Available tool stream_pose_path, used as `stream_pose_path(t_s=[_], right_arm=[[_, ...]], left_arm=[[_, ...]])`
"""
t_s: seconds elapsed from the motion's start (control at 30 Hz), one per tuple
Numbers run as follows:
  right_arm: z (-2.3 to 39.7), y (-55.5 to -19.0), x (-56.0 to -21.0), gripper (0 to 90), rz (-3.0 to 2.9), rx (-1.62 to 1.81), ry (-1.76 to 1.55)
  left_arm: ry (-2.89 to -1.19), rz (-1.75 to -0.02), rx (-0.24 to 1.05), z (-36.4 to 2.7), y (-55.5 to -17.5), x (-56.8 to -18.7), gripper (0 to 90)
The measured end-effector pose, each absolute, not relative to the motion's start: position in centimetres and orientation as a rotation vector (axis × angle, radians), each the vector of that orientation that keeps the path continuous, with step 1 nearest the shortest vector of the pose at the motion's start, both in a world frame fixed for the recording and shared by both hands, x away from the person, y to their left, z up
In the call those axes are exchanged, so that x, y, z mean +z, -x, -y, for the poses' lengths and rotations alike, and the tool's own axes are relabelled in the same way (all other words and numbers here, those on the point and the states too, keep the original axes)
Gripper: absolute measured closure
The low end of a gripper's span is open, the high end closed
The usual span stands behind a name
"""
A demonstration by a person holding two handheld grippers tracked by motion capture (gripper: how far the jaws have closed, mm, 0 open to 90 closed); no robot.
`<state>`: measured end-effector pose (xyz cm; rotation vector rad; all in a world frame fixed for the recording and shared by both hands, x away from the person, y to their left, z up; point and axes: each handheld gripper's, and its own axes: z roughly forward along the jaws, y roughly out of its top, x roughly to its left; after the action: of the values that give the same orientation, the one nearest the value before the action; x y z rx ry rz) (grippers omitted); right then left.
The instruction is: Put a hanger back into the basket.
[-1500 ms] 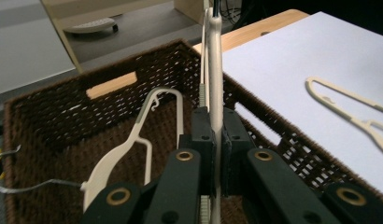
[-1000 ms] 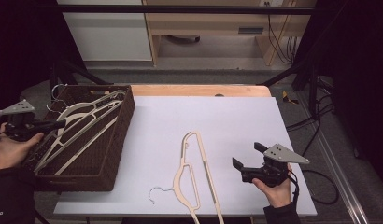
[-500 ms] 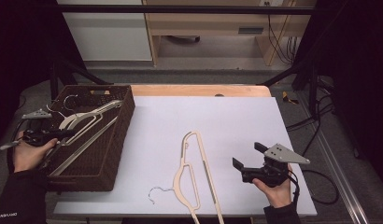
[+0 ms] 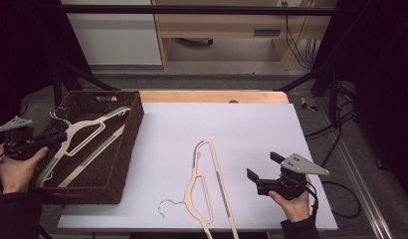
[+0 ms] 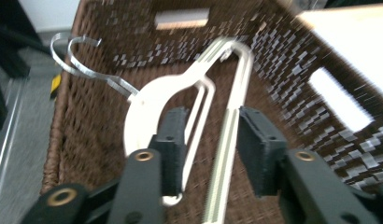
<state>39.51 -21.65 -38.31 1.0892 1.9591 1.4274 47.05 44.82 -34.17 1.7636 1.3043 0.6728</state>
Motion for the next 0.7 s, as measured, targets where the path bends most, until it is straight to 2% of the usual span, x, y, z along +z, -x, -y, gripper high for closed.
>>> stream_pose_path(t_s=[0.17, 0.33, 0.4, 0.7], right_arm=[[21.5, -39.3, -38.2, 5.2, -1.964, 1.444, -1.085], [21.5, -39.3, -38.2, 5.1, -1.959, 1.445, -1.075], [21.6, -39.3, -38.2, 5.0, -1.962, 1.446, -1.076], [21.8, -39.2, -38.2, 4.9, -1.957, 1.450, -1.074]], left_arm=[[-1.686, -1.167, 0.722, -41.8, -45.1, -32.7, 43.8], [-1.637, -1.023, 0.706, -38.2, -43.8, -32.2, 31.6], [-1.638, -0.981, 0.692, -36.4, -43.4, -32.3, 23.2], [-1.679, -0.822, 0.597, -30.4, -42.4, -33.4, 9.3]])
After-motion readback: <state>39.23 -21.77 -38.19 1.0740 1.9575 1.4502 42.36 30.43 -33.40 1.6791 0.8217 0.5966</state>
